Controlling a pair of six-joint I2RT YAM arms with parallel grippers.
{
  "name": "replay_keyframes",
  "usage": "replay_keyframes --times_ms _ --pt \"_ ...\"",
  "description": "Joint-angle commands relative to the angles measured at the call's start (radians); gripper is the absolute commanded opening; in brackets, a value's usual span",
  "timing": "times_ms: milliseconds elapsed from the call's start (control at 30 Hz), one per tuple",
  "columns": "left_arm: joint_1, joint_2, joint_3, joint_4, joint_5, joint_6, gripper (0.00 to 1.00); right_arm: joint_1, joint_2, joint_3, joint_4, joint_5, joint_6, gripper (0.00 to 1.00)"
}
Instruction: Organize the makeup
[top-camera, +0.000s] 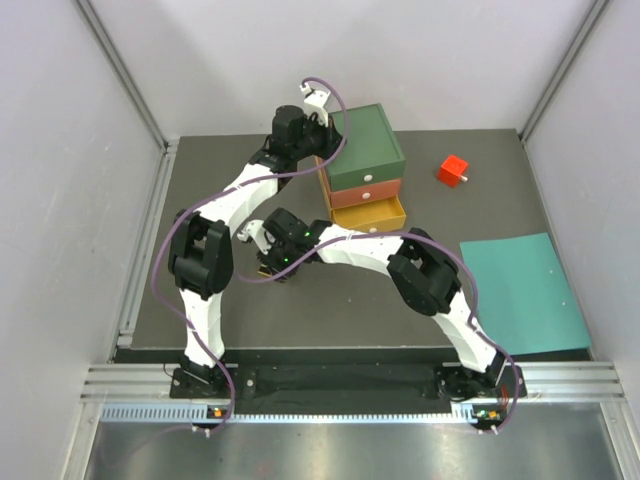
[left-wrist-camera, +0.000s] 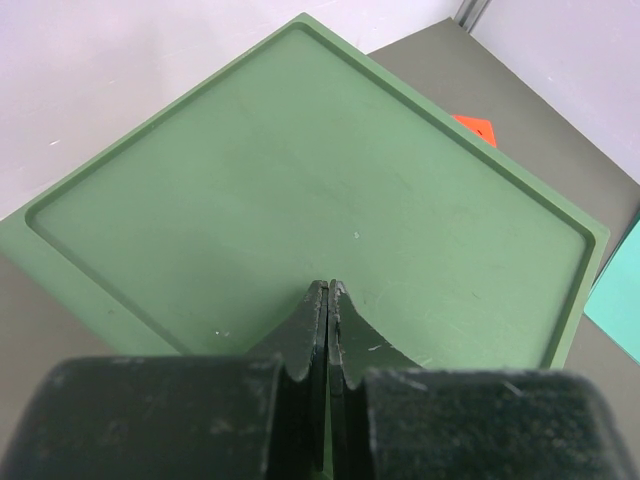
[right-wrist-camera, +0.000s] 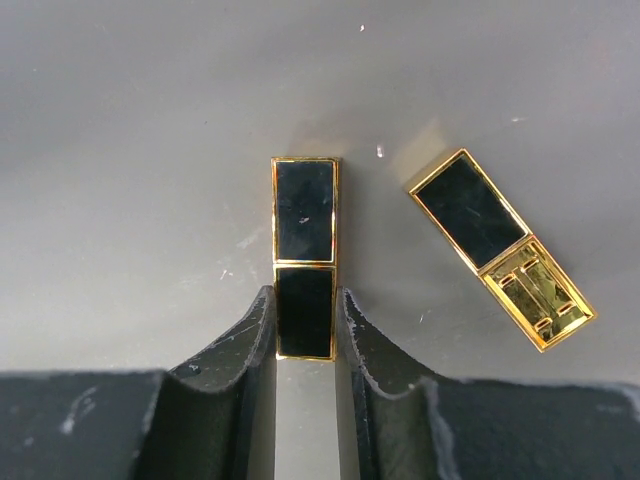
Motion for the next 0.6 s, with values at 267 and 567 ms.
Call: replay_keyframes --times_ms 267,567 --pt "0.018 0.103 -0.08 -0.376 -0.051 0.021 0.0 -0.036 -0.182 -0.258 -0.084 0.053 -0.075 0.0" --pt "0.018 0.124 -0.058 -0.381 -0.048 0.021 0.0 -0.086 -0.42 -0.507 -0.079 0.092 -0.058 0.0"
